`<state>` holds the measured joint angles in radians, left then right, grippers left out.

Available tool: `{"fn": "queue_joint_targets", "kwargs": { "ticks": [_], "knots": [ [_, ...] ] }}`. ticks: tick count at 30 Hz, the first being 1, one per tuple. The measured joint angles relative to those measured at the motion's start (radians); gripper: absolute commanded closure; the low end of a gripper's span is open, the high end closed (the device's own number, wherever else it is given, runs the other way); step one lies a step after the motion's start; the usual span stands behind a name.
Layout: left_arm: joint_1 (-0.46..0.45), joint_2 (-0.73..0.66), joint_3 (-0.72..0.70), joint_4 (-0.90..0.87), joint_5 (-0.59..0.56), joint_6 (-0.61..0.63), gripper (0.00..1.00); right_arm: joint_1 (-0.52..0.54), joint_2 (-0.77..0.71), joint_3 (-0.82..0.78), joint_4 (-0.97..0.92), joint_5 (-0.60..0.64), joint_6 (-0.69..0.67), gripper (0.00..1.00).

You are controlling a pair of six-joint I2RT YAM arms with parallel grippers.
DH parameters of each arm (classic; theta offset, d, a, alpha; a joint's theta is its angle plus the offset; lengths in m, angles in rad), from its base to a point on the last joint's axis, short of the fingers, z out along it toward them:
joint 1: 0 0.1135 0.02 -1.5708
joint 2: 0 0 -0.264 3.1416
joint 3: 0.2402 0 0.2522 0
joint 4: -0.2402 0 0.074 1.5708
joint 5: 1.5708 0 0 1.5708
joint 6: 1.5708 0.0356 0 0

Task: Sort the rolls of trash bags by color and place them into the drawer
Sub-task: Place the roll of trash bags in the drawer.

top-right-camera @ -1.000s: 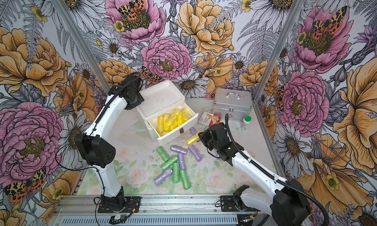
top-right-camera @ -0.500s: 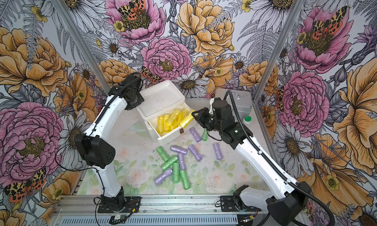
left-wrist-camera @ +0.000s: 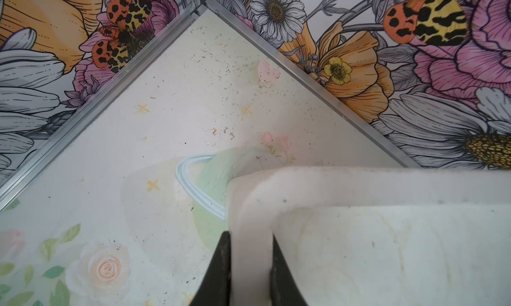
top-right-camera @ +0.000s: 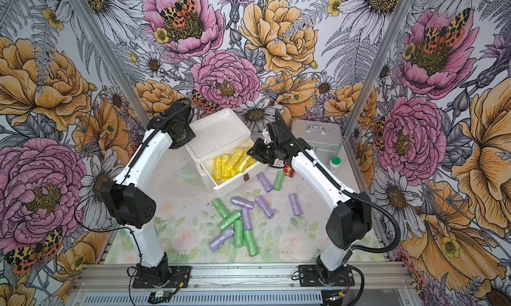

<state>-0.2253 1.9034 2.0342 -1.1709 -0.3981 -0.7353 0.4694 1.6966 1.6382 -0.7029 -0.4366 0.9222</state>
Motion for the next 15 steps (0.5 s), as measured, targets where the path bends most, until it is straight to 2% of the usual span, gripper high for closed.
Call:
{"fn": "queue_joint_targets", "kwargs": {
  "ticks": [1, 3, 5, 11, 15],
  "knots": [
    [0.000, 0.000, 0.000, 0.000, 0.000, 0.000, 1.00, -0.001, 0.009, 0.005, -0.001, -0.006, -0.001, 0.68],
    [0.000, 0.000, 0.000, 0.000, 0.001, 0.000, 1.00, -0.004, 0.029, 0.022, -0.005, -0.012, -0.008, 0.54],
    [0.000, 0.001, 0.000, 0.000, 0.001, 0.000, 1.00, -0.005, 0.050, 0.041, -0.010, -0.014, -0.017, 0.46],
    [-0.001, 0.001, 0.000, 0.000, 0.000, 0.000, 1.00, -0.020, 0.073, 0.069, -0.022, -0.014, -0.019, 0.45],
    [-0.001, 0.001, 0.001, 0.000, 0.000, 0.000, 1.00, -0.039, 0.068, 0.075, -0.025, -0.013, -0.026, 0.49]
  ]
}}
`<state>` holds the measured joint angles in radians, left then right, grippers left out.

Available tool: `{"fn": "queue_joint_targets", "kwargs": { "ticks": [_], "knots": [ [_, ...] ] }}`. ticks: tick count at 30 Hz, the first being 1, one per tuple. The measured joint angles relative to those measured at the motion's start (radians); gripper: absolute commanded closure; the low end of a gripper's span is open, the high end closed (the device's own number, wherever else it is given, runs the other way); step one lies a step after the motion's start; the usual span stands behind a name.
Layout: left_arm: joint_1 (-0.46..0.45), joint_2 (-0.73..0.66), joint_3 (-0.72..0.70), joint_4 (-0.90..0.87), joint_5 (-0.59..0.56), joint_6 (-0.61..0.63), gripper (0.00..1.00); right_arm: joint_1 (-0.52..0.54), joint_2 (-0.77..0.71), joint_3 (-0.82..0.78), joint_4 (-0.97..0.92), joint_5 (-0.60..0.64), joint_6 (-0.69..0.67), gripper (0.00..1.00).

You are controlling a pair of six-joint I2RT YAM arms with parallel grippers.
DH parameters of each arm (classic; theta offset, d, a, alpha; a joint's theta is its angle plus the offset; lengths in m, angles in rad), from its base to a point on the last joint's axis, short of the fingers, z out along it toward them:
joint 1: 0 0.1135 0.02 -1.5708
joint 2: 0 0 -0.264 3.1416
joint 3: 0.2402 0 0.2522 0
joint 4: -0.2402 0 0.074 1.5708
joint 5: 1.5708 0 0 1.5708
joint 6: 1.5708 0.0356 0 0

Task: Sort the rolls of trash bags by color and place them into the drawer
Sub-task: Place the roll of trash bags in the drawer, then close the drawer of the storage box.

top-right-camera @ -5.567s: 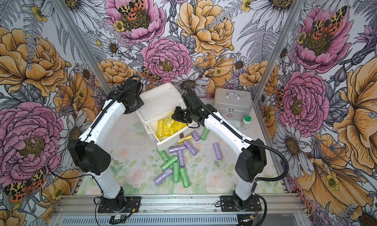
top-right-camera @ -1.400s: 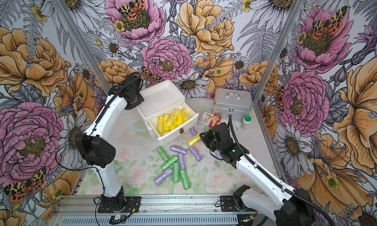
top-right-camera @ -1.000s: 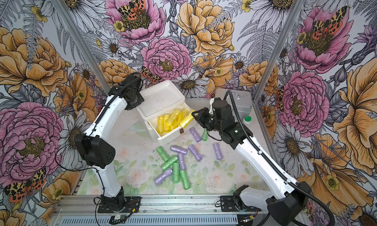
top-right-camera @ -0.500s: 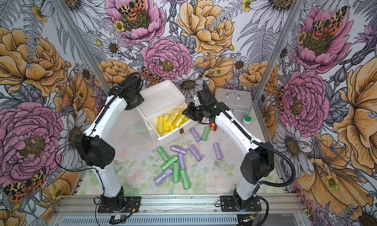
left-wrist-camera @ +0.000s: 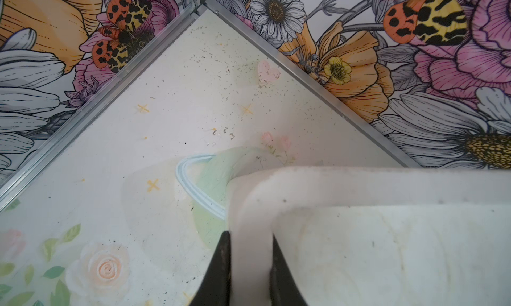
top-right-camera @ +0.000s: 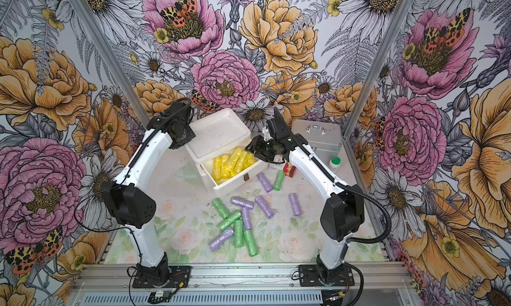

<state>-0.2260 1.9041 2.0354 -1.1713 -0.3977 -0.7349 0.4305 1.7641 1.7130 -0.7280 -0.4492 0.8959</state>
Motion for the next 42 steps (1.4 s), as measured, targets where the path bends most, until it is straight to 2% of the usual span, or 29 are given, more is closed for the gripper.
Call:
{"fn": "queue_joint_targets", "kwargs": {
  "ticks": [3, 4, 5, 6, 13, 19, 33, 42],
  "knots": [
    [0.000, 0.001, 0.001, 0.000, 0.000, 0.000, 1.00, -0.012, -0.036, -0.018, -0.002, 0.011, -0.012, 0.59],
    [0.000, 0.001, 0.001, -0.001, 0.000, 0.000, 1.00, -0.013, -0.061, -0.037, -0.001, 0.018, -0.020, 0.73],
    [0.000, 0.002, 0.002, -0.002, 0.000, 0.000, 1.00, -0.015, -0.097, -0.068, 0.003, 0.027, -0.024, 0.92],
    [0.000, 0.002, 0.002, -0.002, 0.000, 0.000, 1.00, -0.017, -0.133, -0.098, 0.005, 0.035, -0.029, 1.00],
    [0.000, 0.011, 0.018, -0.015, 0.000, 0.000, 1.00, -0.010, -0.351, -0.360, 0.022, 0.097, -0.044, 1.00],
    [-0.003, 0.021, 0.034, -0.030, -0.002, 0.000, 1.00, 0.009, -0.342, -0.505, 0.050, 0.117, -0.027, 1.00],
    [-0.014, 0.019, 0.024, -0.023, -0.026, -0.003, 1.00, 0.090, -0.246, -0.487, 0.151, 0.137, 0.001, 1.00],
    [-0.046, 0.022, 0.013, 0.017, -0.041, -0.002, 1.00, 0.119, -0.241, -0.451, 0.150, 0.151, 0.028, 1.00]
  ]
}}
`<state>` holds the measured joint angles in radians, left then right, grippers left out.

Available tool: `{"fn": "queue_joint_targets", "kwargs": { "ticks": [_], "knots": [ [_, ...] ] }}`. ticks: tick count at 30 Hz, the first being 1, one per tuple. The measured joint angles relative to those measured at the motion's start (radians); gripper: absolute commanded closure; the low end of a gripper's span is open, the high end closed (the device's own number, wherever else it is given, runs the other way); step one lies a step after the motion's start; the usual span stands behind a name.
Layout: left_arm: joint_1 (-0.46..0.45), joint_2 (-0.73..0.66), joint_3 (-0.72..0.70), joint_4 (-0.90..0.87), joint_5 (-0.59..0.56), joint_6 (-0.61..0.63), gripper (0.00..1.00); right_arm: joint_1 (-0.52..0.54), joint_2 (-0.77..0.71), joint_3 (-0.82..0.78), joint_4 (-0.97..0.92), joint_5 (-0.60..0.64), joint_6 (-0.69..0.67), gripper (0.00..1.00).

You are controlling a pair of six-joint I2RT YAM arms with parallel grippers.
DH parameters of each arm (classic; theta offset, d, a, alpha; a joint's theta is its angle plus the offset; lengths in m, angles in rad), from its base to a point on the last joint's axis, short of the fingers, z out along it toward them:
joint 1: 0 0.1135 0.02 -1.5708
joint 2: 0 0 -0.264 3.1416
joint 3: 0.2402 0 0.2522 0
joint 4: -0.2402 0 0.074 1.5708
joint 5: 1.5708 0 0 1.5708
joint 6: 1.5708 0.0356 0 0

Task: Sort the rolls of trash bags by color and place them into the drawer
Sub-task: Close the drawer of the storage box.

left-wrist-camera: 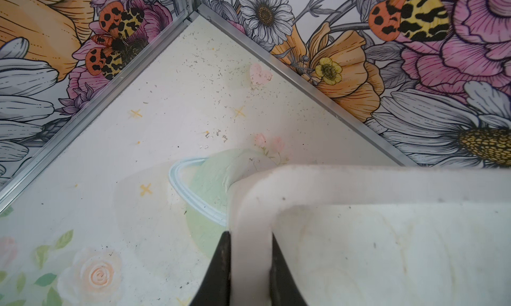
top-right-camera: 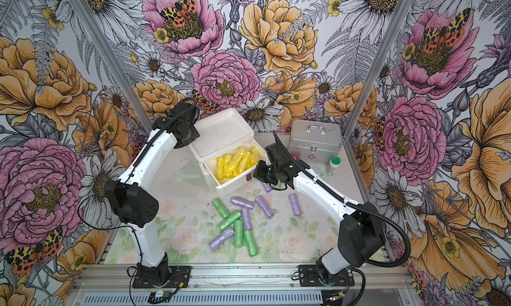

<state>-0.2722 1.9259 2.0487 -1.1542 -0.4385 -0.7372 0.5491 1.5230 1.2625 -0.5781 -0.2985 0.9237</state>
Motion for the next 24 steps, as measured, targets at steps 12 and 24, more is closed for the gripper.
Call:
{"fn": "queue_joint_targets", "kwargs": {
  "ticks": [12, 24],
  "knots": [
    [-0.005, -0.037, -0.067, 0.058, -0.017, -0.009, 1.00, 0.011, 0.119, 0.152, -0.129, 0.019, 0.004, 1.00],
    [-0.009, -0.060, -0.105, 0.068, -0.070, -0.100, 1.00, 0.046, 0.230, 0.296, -0.190, 0.067, 0.042, 1.00]
  ]
}}
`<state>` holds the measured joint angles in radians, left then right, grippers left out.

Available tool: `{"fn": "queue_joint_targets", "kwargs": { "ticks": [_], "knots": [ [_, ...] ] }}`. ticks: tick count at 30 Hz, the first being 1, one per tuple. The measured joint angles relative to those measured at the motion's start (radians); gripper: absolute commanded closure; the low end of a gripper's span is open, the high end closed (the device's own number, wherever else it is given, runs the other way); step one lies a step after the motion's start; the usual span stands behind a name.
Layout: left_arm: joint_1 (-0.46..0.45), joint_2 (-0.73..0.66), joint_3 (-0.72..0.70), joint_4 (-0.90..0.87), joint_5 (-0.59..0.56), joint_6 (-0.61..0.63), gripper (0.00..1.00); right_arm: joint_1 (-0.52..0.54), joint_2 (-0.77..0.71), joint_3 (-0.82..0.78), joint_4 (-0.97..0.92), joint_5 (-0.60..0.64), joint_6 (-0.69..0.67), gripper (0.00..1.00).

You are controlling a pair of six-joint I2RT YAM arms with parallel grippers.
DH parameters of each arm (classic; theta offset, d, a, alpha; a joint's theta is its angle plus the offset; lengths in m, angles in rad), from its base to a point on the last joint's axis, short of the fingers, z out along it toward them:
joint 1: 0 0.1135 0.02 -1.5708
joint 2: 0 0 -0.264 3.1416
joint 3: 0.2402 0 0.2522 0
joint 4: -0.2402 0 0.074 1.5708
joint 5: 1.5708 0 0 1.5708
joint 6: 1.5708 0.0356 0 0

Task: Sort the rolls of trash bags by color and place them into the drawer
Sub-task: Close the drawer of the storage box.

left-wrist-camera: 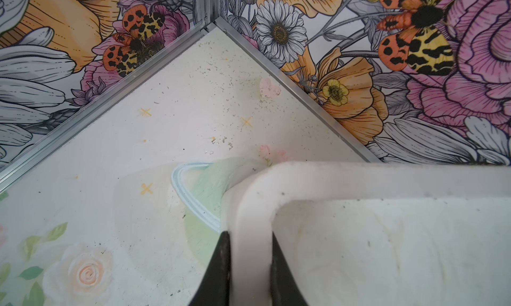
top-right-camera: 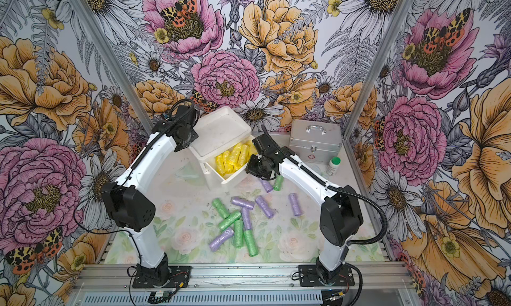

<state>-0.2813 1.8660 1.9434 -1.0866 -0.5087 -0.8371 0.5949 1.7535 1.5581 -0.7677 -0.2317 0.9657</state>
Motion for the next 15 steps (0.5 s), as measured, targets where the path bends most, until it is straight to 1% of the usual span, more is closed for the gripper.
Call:
{"fn": "queue_joint_targets", "kwargs": {
  "ticks": [4, 6, 9, 15],
  "knots": [
    [-0.011, 0.000, 0.000, 0.003, -0.004, 0.011, 1.00, 0.046, 0.029, 0.018, 0.117, -0.023, 0.019, 1.00],
    [-0.011, 0.000, 0.000, 0.006, 0.005, 0.023, 1.00, 0.061, 0.033, 0.018, 0.140, -0.021, 0.022, 1.00],
    [-0.012, 0.002, 0.003, 0.007, 0.013, 0.032, 1.00, 0.059, 0.050, 0.033, 0.168, -0.022, 0.022, 1.00],
    [-0.020, 0.001, 0.005, 0.001, 0.020, 0.032, 1.00, 0.034, 0.130, 0.085, 0.240, -0.028, 0.021, 1.00]
  ]
}}
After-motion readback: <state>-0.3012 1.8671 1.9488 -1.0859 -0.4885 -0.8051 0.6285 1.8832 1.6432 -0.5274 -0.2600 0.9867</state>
